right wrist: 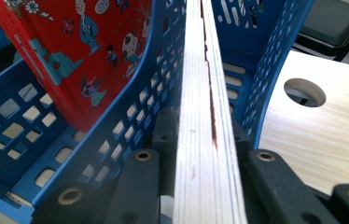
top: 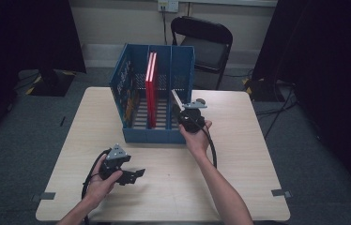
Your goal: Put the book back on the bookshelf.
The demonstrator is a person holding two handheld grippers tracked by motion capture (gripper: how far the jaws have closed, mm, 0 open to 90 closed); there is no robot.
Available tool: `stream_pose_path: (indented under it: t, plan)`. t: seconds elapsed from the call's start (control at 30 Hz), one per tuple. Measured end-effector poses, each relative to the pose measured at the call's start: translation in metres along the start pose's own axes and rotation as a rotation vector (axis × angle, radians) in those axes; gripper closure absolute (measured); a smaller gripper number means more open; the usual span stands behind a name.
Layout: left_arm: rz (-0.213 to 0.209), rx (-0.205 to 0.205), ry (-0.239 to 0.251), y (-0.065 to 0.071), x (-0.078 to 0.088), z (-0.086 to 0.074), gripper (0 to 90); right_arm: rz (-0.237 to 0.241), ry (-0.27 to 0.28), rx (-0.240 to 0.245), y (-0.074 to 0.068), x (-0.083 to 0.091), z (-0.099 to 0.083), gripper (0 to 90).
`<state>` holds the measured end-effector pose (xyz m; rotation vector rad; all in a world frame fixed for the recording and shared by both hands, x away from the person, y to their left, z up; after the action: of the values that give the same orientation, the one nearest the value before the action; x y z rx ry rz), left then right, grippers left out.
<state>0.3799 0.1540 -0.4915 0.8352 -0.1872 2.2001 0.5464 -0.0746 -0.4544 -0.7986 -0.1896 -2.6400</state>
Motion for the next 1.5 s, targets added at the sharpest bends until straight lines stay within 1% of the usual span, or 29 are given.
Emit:
stream_pose_path:
  t: [0.1, 0.17, 0.2, 0.33, 0.4, 0.53, 0.57, 0.63, 0.67, 0.77, 0.8, 0.97, 1.03, 1.13, 1.23, 1.33, 1.4, 1.5]
  plan:
    - [0.001, 0.002, 0.001, 0.000, 0.000, 0.000, 17.8, 0.008, 0.002, -0.001, -0.001, 0.001, 0.000, 72.8]
    - [0.003, 0.001, -0.005, -0.001, 0.000, 0.000, 17.8, 0.020, 0.011, -0.005, -0.001, 0.006, 0.000, 71.4]
    - [0.003, 0.003, 0.001, -0.001, -0.001, 0.000, 17.8, 0.023, 0.012, -0.007, 0.000, 0.009, -0.001, 71.4]
    - [0.002, 0.001, -0.006, -0.001, -0.001, -0.001, 17.8, 0.034, 0.017, 0.003, 0.001, 0.017, -0.002, 71.0]
    - [0.004, -0.005, 0.001, 0.000, -0.001, 0.000, 17.9, 0.042, 0.023, 0.003, 0.001, 0.022, -0.004, 70.7]
    - [0.004, 0.005, 0.001, -0.001, -0.002, 0.000, 17.8, 0.051, 0.034, 0.006, 0.000, 0.033, -0.008, 70.3]
    - [0.003, 0.005, 0.001, -0.001, -0.002, 0.000, 17.9, 0.062, 0.034, 0.006, 0.001, 0.037, -0.011, 70.0]
    - [0.003, 0.005, 0.000, -0.001, -0.002, 0.000, 17.9, 0.069, 0.030, 0.014, 0.002, 0.038, -0.013, 69.3]
    - [0.003, 0.008, -0.003, -0.001, -0.002, 0.000, 17.9, 0.068, 0.022, 0.040, 0.002, 0.040, -0.016, 69.5]
    - [0.002, 0.013, -0.003, -0.002, -0.002, 0.000, 17.9, 0.072, 0.013, 0.036, 0.002, 0.041, -0.019, 69.9]
    - [0.003, 0.013, -0.001, -0.002, -0.002, 0.000, 17.9, 0.068, 0.013, 0.037, 0.002, 0.042, -0.020, 71.6]
    - [-0.002, 0.007, -0.001, 0.000, -0.003, 0.000, 17.9, 0.069, 0.014, 0.017, 0.000, 0.041, -0.020, 72.0]
    - [-0.003, 0.003, -0.003, -0.001, -0.004, 0.000, 17.9, 0.069, 0.015, 0.021, -0.001, 0.040, -0.019, 71.7]
    - [-0.001, 0.007, 0.000, -0.001, -0.003, 0.001, 17.9, 0.069, 0.017, 0.024, -0.009, 0.034, -0.015, 70.4]
    - [0.003, 0.008, 0.001, -0.003, -0.002, 0.000, 17.9, 0.070, 0.016, 0.024, -0.012, 0.031, -0.013, 69.7]
    - [0.003, 0.017, -0.002, -0.003, -0.002, 0.000, 17.9, 0.074, 0.014, 0.018, -0.016, 0.026, -0.009, 68.8]
    - [0.003, 0.020, -0.001, -0.004, -0.003, 0.000, 17.9, 0.076, 0.011, 0.007, -0.018, 0.020, -0.005, 68.0]
    - [0.005, 0.017, -0.001, -0.004, -0.004, 0.000, 18.0, 0.076, 0.014, 0.002, -0.020, 0.016, -0.002, 67.4]
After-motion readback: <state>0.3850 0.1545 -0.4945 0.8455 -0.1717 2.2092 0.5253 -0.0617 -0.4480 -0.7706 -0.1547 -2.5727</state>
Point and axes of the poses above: each handheld gripper's, and its own axes: x roughly backward along the jaws, z roughly out of its top, y roughly to its right, the point moved 5 cm from there along -x, roughly forward along the jaws, and after that the axes turned 1 degree about -x, right-handed, at the moved point
